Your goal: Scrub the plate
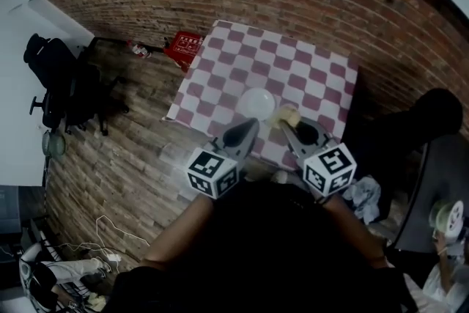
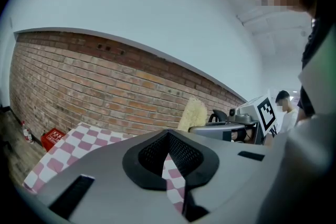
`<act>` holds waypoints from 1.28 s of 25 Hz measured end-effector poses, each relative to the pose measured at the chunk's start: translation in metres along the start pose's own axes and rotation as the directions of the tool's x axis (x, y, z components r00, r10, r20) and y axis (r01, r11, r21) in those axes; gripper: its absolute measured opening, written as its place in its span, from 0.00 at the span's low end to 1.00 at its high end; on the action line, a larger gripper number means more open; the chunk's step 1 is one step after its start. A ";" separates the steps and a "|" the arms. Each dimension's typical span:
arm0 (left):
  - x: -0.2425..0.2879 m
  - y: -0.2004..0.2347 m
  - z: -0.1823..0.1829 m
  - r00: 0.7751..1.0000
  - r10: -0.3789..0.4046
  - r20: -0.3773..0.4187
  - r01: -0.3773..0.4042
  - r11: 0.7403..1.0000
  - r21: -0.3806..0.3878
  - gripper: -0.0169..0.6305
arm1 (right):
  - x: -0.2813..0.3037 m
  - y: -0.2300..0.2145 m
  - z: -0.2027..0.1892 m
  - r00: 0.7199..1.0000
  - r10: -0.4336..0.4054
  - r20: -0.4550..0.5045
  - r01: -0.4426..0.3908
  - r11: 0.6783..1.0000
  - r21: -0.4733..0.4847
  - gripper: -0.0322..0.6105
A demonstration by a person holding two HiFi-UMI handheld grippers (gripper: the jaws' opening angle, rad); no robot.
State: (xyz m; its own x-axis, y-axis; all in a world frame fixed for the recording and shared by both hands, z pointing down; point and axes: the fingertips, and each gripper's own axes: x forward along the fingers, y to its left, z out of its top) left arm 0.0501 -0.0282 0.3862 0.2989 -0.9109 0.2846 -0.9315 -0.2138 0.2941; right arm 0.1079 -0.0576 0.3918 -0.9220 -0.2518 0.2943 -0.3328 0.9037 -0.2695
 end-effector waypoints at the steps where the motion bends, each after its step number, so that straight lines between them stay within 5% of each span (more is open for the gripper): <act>1: 0.007 0.001 0.000 1.000 -0.006 -0.010 0.006 1.000 0.002 0.04 | -0.001 -0.006 0.000 1.000 -0.006 -0.001 0.006 1.000 0.006 0.12; 17: 0.069 0.098 -0.031 0.978 -0.091 -0.188 0.094 0.996 0.009 0.04 | 0.037 -0.064 -0.011 0.986 -0.157 -0.060 0.164 0.979 0.122 0.12; 32: 0.107 0.185 -0.078 0.880 -0.283 -0.382 0.286 0.957 -0.050 0.04 | 0.114 -0.080 -0.069 0.935 -0.290 -0.202 0.340 0.896 0.285 0.12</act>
State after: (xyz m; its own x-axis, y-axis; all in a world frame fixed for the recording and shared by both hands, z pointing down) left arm -0.0746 -0.1376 0.5419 0.6055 -0.6059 0.5161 -0.7957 -0.4476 0.4081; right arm 0.0427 -0.1342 0.5105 -0.7257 -0.4277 0.5389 -0.6679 0.6258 -0.4028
